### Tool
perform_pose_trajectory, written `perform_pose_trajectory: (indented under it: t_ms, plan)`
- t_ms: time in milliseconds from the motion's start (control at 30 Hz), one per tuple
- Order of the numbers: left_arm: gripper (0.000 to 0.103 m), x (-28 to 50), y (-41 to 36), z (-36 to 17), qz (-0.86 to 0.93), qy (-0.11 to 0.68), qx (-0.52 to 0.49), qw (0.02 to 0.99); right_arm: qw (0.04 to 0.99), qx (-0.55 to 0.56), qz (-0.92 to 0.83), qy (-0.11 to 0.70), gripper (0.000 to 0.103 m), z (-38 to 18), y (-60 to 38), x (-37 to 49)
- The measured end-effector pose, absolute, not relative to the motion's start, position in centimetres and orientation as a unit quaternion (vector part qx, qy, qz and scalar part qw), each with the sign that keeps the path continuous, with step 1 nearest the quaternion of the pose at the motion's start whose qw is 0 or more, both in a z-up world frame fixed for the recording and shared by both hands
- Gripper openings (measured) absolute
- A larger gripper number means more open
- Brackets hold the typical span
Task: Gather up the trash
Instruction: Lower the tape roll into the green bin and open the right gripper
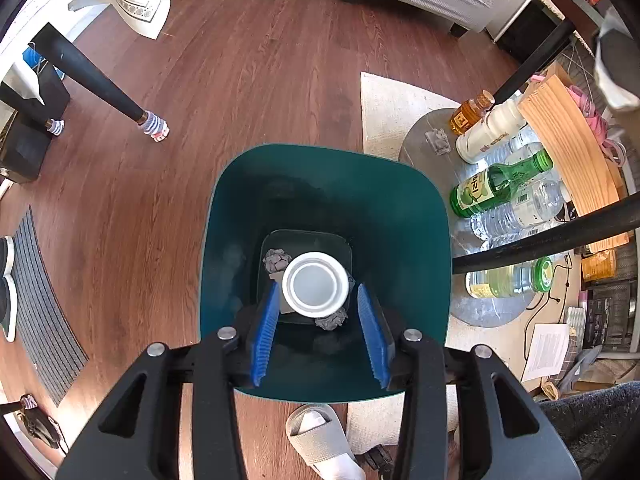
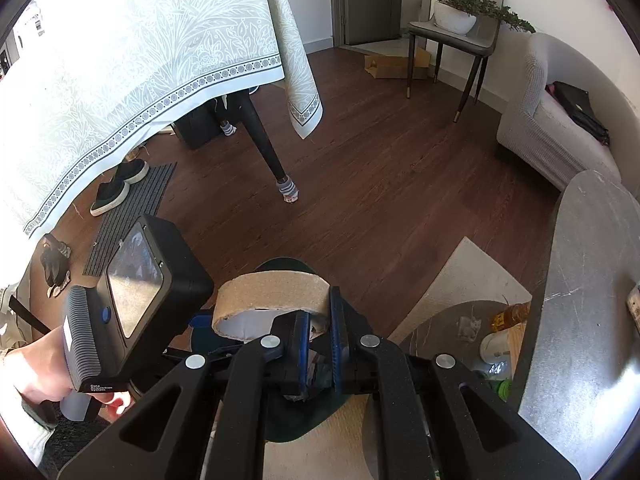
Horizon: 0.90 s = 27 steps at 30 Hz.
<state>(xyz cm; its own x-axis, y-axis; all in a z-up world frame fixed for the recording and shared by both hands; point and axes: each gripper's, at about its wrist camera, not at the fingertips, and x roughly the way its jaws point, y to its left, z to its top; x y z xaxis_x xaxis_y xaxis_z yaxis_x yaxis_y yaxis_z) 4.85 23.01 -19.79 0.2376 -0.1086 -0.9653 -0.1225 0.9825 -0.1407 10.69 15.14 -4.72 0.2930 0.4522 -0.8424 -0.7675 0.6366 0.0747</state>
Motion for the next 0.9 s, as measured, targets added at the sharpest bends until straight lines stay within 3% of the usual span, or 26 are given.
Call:
perform_pose_trajectory:
  t_ms: [400, 567, 667, 900]
  plan:
    - [0.043, 3.6, 24.3, -16.5, 0.014, 0.587, -0.081, 0.806, 0.765, -0.194, 0.378, 0.484, 0.009, -9.5, 17.1, 10.9]
    - [0.039, 3.0, 25.2, -13.8, 0.021, 0.55, -0.09, 0.83, 0.754, -0.2, 0.376, 0.5, 0.009, -11.9, 18.1, 10.7]
    - [0.03, 2.7, 25.9, -12.2, 0.027, 0.53, -0.1, 0.842, 0.746, -0.21, 0.374, 0.51, 0.009, -13.2, 18.6, 10.4]
    - [0.026, 2.4, 26.6, -8.9, 0.03, 0.486, -0.115, 0.866, 0.718, -0.239, 0.371, 0.539, 0.009, -16.9, 19.6, 9.4]
